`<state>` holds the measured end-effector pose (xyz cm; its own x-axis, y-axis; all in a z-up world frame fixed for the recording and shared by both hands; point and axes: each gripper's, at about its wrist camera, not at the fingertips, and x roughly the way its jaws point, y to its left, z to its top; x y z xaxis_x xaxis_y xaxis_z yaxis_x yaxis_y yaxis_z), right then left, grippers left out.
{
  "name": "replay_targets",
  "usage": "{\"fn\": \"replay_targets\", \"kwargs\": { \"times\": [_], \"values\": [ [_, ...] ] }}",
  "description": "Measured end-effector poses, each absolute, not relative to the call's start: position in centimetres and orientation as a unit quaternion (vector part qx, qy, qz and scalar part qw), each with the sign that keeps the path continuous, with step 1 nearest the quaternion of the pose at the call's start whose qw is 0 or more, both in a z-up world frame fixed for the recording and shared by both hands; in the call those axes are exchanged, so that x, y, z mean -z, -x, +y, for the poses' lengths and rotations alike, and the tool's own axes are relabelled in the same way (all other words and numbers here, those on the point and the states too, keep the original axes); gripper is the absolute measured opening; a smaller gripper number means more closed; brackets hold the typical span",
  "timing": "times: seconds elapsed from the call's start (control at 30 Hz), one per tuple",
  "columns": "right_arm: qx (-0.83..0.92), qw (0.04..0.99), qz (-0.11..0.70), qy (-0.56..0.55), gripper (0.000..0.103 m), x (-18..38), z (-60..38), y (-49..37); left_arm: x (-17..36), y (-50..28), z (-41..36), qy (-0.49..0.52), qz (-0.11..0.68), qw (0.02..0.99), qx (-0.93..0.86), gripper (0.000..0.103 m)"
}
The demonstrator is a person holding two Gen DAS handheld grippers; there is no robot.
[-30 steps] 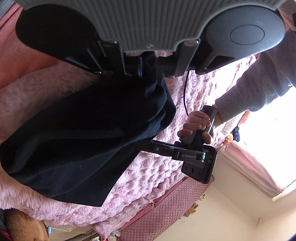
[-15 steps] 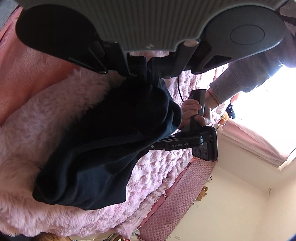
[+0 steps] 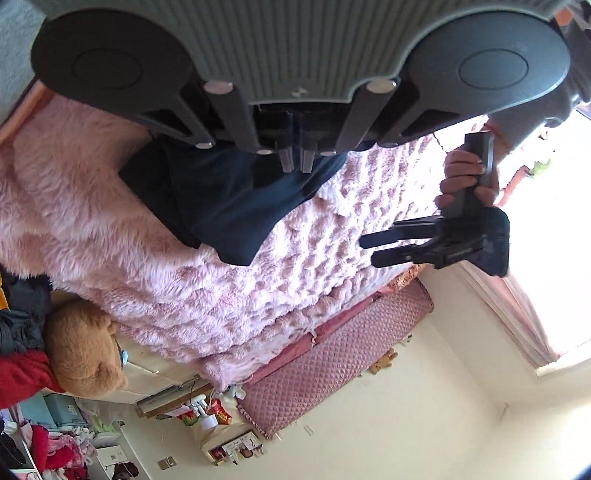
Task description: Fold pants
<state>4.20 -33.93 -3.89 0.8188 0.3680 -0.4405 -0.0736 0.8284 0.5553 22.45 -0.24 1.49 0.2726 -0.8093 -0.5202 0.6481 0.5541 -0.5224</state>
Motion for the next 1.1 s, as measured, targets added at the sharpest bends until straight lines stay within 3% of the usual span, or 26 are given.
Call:
{"fn": "replay_targets", "kwargs": {
  "times": [0.03, 0.1, 0.2, 0.4, 0.6, 0.73, 1.0, 1.07, 1.1],
  "values": [
    [-0.116, 0.915, 0.287, -0.258, 0.000, 4.4, -34.0, -5.0, -1.0, -21.3, -0.9, 0.095, 0.410, 0.796, 0.435, 0.055],
    [-0.101, 0.914, 0.311, -0.240, 0.000, 5.4, -34.1, -6.8, 1.2, -19.3, -1.5, 0.099, 0.458, 0.794, 0.386, 0.051],
    [-0.087, 0.905, 0.336, -0.245, 0.000, 7.5, -34.7, -9.5, 4.9, -16.4, -2.1, 0.133, 0.486, 0.785, 0.361, 0.037],
    [-0.056, 0.900, 0.338, -0.271, 0.000, 9.4, -35.6, -12.0, 6.9, -10.2, -4.3, 0.150, 0.403, 0.868, 0.248, 0.039],
    [-0.037, 0.925, 0.337, -0.170, 0.000, 8.5, -33.0, -11.3, 7.1, -9.0, -8.1, 0.071, 0.390, 0.907, 0.145, 0.037],
    [-0.016, 0.932, 0.343, -0.117, 0.000, 8.0, -31.9, -10.2, 7.0, -9.0, -8.5, 0.088, 0.396, 0.908, 0.107, 0.037],
    [-0.015, 0.930, 0.347, -0.118, 0.000, 7.2, -31.8, -7.1, 6.0, -7.7, -7.8, 0.100, 0.401, 0.905, 0.102, 0.037],
    [-0.025, 0.932, 0.340, -0.122, 0.015, 6.6, -32.1, -6.4, 5.4, -7.6, -6.6, 0.132, 0.407, 0.896, 0.114, 0.042],
    [-0.036, 0.933, 0.334, -0.128, 0.032, 6.3, -32.4, -6.0, 5.1, -7.6, -5.6, 0.153, 0.413, 0.888, 0.129, 0.048]
  ]
}}
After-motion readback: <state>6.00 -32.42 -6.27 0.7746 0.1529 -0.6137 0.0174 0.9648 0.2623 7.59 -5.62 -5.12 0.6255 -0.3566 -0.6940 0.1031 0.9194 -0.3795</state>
